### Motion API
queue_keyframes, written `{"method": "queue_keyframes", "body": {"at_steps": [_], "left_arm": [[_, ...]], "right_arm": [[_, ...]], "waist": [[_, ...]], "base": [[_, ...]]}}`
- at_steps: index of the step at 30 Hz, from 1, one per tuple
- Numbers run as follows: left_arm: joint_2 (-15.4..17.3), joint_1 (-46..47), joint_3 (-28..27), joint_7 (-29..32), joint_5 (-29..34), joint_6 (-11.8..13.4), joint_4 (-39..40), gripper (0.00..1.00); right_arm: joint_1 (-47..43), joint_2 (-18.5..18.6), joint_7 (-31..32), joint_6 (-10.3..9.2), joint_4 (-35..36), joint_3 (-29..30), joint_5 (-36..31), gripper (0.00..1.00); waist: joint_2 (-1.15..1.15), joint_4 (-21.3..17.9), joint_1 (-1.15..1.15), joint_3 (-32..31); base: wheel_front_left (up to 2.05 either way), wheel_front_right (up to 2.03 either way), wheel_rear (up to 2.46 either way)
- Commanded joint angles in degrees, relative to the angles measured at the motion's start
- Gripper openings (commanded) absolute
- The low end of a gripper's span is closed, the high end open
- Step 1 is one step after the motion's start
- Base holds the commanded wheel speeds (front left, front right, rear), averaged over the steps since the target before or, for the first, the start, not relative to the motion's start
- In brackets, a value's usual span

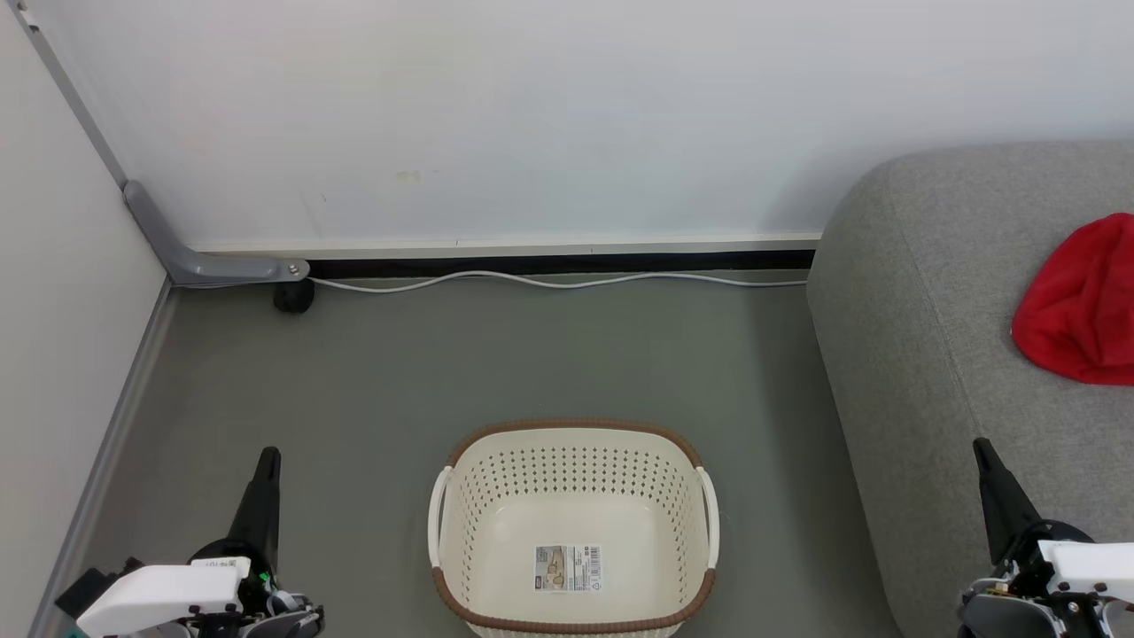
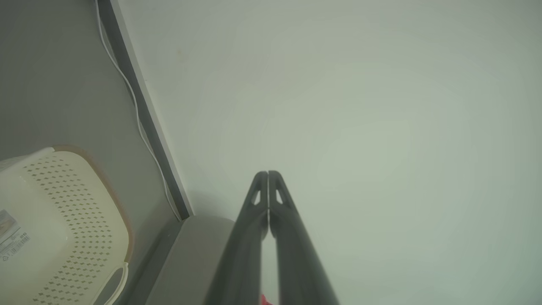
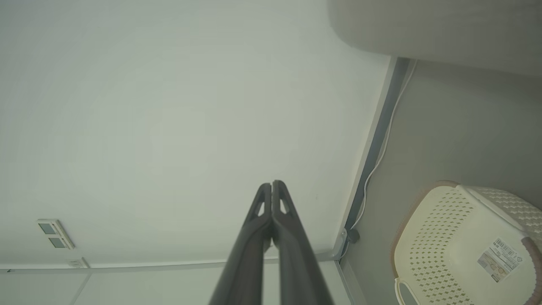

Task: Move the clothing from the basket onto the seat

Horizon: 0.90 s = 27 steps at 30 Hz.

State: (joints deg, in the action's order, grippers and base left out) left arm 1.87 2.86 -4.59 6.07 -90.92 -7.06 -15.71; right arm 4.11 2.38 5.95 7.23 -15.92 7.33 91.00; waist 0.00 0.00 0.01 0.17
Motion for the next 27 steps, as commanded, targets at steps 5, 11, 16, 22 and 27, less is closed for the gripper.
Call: {"method": "queue_keyframes", "body": {"at_steps": [5,11,16,22,27], "left_arm": [[1.0,3.3,-1.9,0.4,-1.2,-0.4,1.6,0.0],[1.0,3.3,-1.9,0.4,-1.2,-0.4,1.6,0.0],[1.0,3.3,-1.9,0.4,-1.2,-0.4,1.6,0.0],[1.0,3.3,-1.9,0.4,-1.2,-0.4,1.6,0.0],[1.0,3.3,-1.9,0.4,-1.2,-0.4,1.6,0.0]], "right_arm": [[2.1,0.5,0.6,0.25,1.9,-0.8,1.2,0.0],[2.1,0.5,0.6,0.25,1.9,-0.8,1.2,0.0],[2.1,0.5,0.6,0.25,1.9,-0.8,1.2,0.0],[2.1,0.5,0.6,0.25,1.9,-0.8,1.2,0.0],[2.1,0.5,0.5,0.25,1.9,-0.8,1.2,0.0]], "waist": [[0.0,0.0,0.0,0.0],[0.0,0.0,0.0,0.0],[0.0,0.0,0.0,0.0],[0.0,0.0,0.0,0.0],[0.0,0.0,0.0,0.0]], "base": [[0.0,0.0,0.0],[0.0,0.0,0.0],[0.0,0.0,0.0],[0.0,0.0,0.0],[0.0,0.0,0.0]]}}
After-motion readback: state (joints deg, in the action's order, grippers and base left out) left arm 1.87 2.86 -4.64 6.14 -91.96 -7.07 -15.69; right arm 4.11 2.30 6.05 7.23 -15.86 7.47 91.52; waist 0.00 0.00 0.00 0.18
